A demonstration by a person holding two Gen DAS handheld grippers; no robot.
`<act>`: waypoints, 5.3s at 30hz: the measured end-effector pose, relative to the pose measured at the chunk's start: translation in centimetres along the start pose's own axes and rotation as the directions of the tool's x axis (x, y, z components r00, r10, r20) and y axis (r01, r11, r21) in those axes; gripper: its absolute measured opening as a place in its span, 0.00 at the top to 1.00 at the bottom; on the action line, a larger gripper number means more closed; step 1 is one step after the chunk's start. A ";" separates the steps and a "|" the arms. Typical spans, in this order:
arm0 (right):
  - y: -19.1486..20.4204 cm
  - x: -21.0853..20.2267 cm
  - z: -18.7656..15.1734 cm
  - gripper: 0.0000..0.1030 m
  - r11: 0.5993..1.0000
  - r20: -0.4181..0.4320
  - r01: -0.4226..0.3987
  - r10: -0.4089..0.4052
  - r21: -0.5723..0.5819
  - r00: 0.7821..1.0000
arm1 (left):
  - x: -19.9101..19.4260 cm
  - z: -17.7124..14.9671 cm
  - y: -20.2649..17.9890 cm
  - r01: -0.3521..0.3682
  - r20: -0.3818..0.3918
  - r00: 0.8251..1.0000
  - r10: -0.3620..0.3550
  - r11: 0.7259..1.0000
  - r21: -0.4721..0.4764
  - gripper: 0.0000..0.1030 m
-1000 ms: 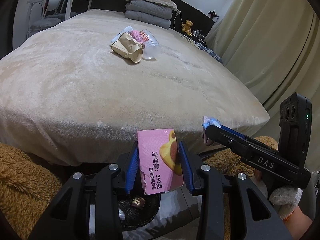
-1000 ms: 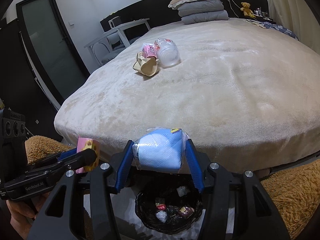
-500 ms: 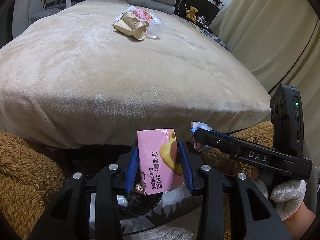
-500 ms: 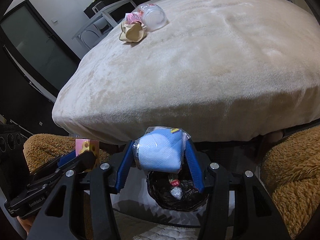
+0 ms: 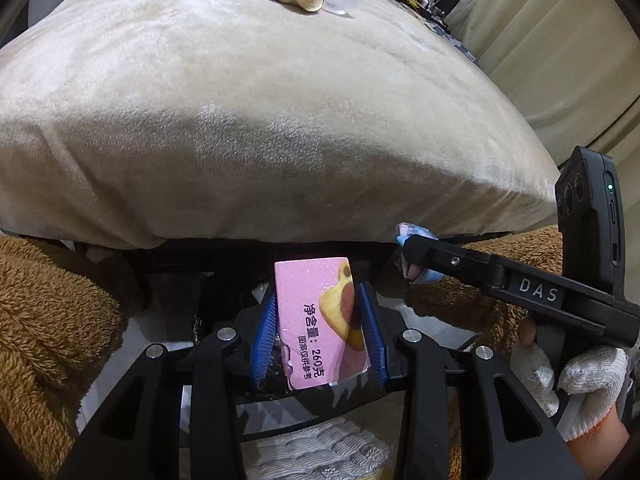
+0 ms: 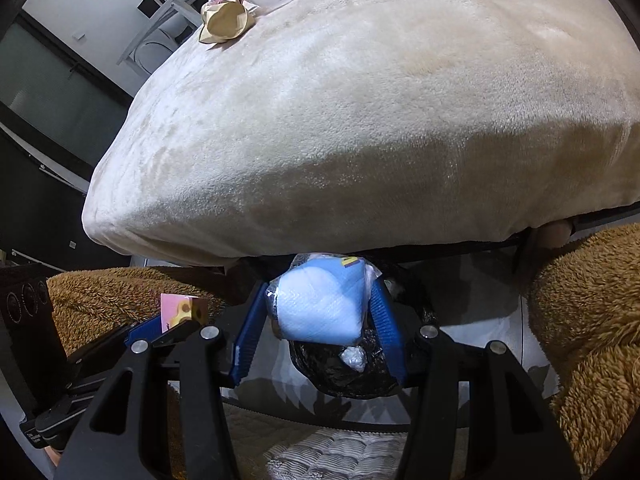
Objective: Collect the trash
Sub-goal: 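Carry the pink box and blue packet in both tools over the bin, then open both tools to drop the pink box and blue packet into the bin, then move both tools back over the bed toward the paper bag and cup, then grasp the clear plastic cup with the right tool, then grasp the brown paper bag with the left tool while the right tool holds the cup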
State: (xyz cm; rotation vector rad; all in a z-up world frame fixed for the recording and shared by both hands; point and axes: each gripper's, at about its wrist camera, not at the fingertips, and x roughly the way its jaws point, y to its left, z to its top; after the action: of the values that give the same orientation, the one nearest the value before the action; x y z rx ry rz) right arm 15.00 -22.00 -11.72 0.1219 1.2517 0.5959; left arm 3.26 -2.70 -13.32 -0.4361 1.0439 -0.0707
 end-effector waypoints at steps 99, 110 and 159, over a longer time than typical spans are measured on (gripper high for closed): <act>6.4 1.4 27.6 0.22 0.962 0.265 -0.036 0.110 -0.272 0.958 | -3.4 22.6 5.8 -0.022 0.190 0.982 0.017 1.000 0.023 0.29; 4.6 5.0 31.4 0.22 0.963 0.152 -0.121 0.160 -0.241 0.975 | -1.9 25.5 7.3 0.028 0.159 0.987 -0.026 0.999 -0.015 0.29; 1.2 -2.0 27.4 0.38 0.967 0.252 -0.153 0.203 -0.206 0.946 | 5.1 30.4 7.1 0.277 0.180 0.958 -0.225 0.887 -0.370 0.29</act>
State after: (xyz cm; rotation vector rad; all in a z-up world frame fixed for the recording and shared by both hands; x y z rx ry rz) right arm 39.34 -15.69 -0.49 0.1582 0.9197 0.8211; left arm 30.58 12.04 -7.25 -0.9314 0.8639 -0.0629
